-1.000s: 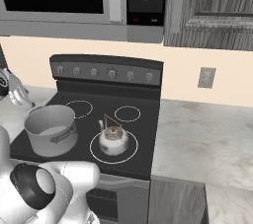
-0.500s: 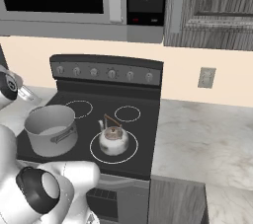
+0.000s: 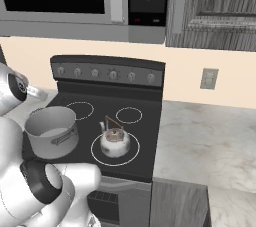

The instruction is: Pick the kettle from the cabinet and place it on a stove burner. Then pick the pot from the counter and place it on another stove burner. Finally, turn both burners on.

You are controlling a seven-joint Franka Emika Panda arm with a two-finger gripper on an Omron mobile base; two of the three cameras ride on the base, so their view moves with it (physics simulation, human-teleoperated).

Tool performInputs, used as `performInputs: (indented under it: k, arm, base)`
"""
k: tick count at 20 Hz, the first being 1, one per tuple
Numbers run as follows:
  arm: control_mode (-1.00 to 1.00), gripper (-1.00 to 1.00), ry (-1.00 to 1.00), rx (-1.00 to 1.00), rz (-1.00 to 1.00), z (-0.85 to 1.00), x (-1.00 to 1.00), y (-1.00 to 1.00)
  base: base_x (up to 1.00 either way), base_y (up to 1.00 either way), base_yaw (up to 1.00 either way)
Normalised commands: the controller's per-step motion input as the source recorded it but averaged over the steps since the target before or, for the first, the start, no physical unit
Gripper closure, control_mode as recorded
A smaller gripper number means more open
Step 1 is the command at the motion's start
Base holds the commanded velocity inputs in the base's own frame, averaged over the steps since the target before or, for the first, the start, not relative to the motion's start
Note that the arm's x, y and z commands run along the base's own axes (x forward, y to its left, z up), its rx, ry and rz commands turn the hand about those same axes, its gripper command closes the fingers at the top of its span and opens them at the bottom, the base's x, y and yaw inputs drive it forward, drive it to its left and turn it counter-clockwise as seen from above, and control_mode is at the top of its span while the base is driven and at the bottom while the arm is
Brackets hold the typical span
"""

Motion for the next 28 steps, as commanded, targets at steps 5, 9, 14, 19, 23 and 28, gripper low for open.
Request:
performInputs:
  k: [5, 9, 14, 19, 23, 28]
  arm:
    - [-1.00, -1.00, 0.01, -0.10, 0.09, 0.00, 0.42, 0.32]
    - [-1.00, -1.00, 0.05, -0.09, 0.01, 0.00, 0.44, 0.36]
    - [-1.00, -1.00, 0.08, -0.06, 0.00, 0.00, 0.46, 0.28]
    - [-1.00, -1.00, 0.04, -0.04, 0.00, -0.06, 0.41, 0.14]
    - [-1.00, -1.00, -0.05, -0.05, 0.01, -0.27, 0.27, 0.00]
    - [-1.00, -1.00, -0.02, -0.07, 0.04, -0.15, 0.33, 0.00]
  base:
    - [0.00, 0.00, 0.00]
    - [0.00, 0.00, 0.00]
    - [0.00, 0.00, 0.00]
    - [0.00, 0.00, 0.00]
    - [0.00, 0.00, 0.00]
    - [0.00, 0.00, 0.00]
